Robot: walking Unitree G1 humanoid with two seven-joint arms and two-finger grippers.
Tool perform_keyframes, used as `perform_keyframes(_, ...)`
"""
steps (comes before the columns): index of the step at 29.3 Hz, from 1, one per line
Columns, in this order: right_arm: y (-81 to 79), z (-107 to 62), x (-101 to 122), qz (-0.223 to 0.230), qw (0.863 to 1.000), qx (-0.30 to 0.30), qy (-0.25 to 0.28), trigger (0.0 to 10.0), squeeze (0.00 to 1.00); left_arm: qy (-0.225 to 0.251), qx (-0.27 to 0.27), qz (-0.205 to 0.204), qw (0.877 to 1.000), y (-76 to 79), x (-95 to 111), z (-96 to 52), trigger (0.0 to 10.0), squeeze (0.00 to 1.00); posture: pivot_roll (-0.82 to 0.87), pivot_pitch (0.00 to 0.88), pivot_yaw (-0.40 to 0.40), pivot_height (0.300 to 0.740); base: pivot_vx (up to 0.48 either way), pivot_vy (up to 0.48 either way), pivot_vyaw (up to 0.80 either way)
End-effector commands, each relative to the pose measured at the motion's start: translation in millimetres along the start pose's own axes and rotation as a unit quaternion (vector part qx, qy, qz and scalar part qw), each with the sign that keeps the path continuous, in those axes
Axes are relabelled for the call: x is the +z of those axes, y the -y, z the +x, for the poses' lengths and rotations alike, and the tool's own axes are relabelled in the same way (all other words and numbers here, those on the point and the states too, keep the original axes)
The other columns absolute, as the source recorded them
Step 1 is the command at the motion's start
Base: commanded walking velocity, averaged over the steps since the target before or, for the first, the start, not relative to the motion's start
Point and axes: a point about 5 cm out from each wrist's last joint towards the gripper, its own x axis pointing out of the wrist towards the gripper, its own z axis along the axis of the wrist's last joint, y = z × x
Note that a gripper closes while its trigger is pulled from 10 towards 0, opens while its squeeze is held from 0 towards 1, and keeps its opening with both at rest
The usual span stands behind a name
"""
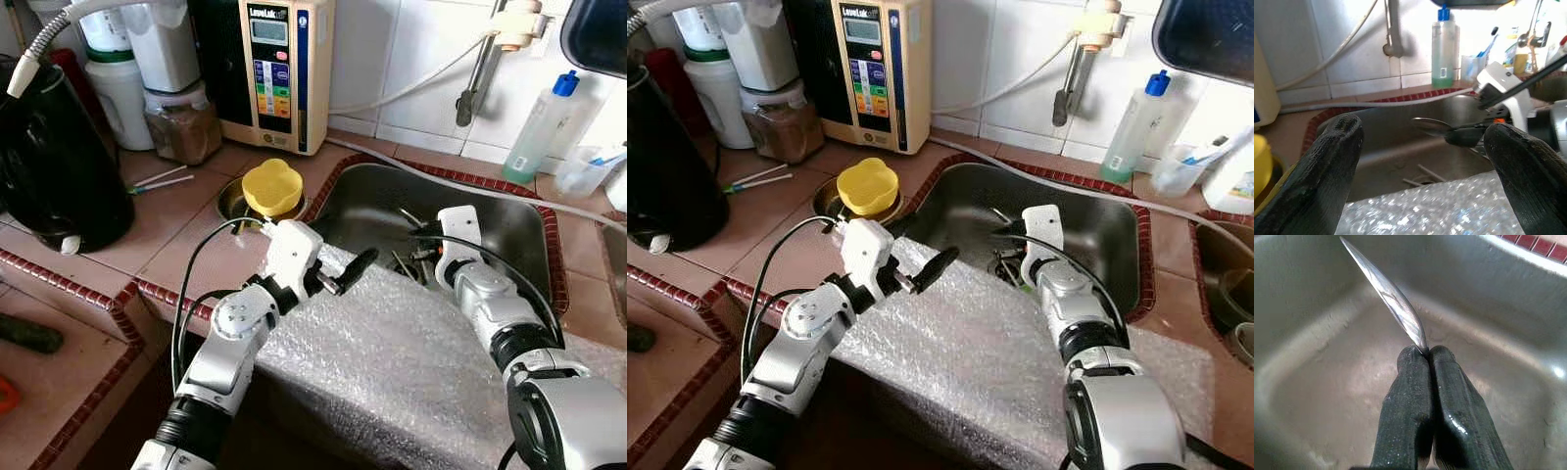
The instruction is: Kitchen organization
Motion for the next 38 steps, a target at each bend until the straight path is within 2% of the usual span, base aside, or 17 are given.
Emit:
perform_keyframes(1, 1.5, 0.3, 0.7, -0.014, 1.000, 0.003, -0.007, 10.0, 1.00, -0.005, 0.009, 0.005, 1.000, -3.6, 0.4, -0.1, 10.0, 1.00, 0.04, 0.000, 0.001, 0.740, 0.000, 0.000, 0.00)
perform_keyframes(6, -1.2, -0.2, -8.0, -0.014, 1.000, 0.004, -0.024, 10.0, 1.00, -0.006, 0.010, 0.009, 1.000, -4.2, 2.7, 2.5, 10.0, 1.00, 0.05, 0.000, 0.002, 0.740, 0.000, 0.000, 0.00)
perform_keyframes(14, -2.5, 0.2, -7.6, -0.014, 1.000, 0.009, -0.023, 10.0, 1.00, -0.006, 0.012, 0.010, 1.000, -4.3, 2.4, 2.8, 10.0, 1.00, 0.05, 0.000, 0.002, 0.740, 0.000, 0.000, 0.00)
perform_keyframes(26, -8.0, 1.9, 10.6, 0.017, 0.999, 0.018, 0.044, 10.0, 1.00, -0.006, 0.027, 0.010, 1.000, -4.2, 1.5, 3.0, 10.0, 1.00, 0.05, 0.000, -0.003, 0.740, 0.000, 0.000, 0.00)
perform_keyframes(27, -8.6, 1.4, 15.2, 0.017, 0.997, 0.019, 0.066, 10.0, 1.00, -0.009, 0.042, 0.016, 0.999, -6.8, 0.2, 1.5, 10.0, 1.00, 0.04, 0.000, -0.004, 0.740, 0.000, 0.000, 0.00)
perform_keyframes(30, -8.7, 0.7, 18.0, 0.021, 0.996, 0.018, 0.081, 10.0, 1.00, -0.012, 0.055, 0.020, 0.998, -9.3, -0.8, 0.4, 10.0, 1.00, 0.04, 0.000, -0.004, 0.740, 0.000, 0.000, 0.00)
perform_keyframes(32, -8.6, -3.3, 25.5, 0.026, 0.991, 0.009, 0.130, 10.0, 1.00, -0.014, 0.106, 0.025, 0.994, -21.1, -2.2, -3.2, 10.0, 1.00, 0.03, 0.000, -0.003, 0.740, 0.000, 0.000, 0.00)
perform_keyframes(35, -10.8, -9.2, 30.7, 0.033, 0.984, 0.010, 0.173, 10.0, 1.00, -0.014, 0.151, 0.031, 0.988, -32.8, -2.1, -6.8, 10.0, 1.00, 0.02, 0.000, 0.001, 0.740, 0.000, 0.000, 0.00)
perform_keyframes(37, -11.2, -10.5, 31.4, 0.033, 0.983, 0.009, 0.179, 10.0, 1.00, -0.013, 0.159, 0.034, 0.987, -35.0, -1.9, -7.5, 10.0, 1.00, 0.01, 0.000, 0.003, 0.740, 0.000, 0.000, 0.00)
perform_keyframes(38, -14.1, -14.9, 33.5, 0.041, 0.980, 0.014, 0.195, 10.0, 1.00, -0.012, 0.189, 0.052, 0.981, -43.4, -0.3, -9.1, 10.0, 1.00, 0.01, 0.000, 0.004, 0.740, 0.000, 0.000, 0.00)
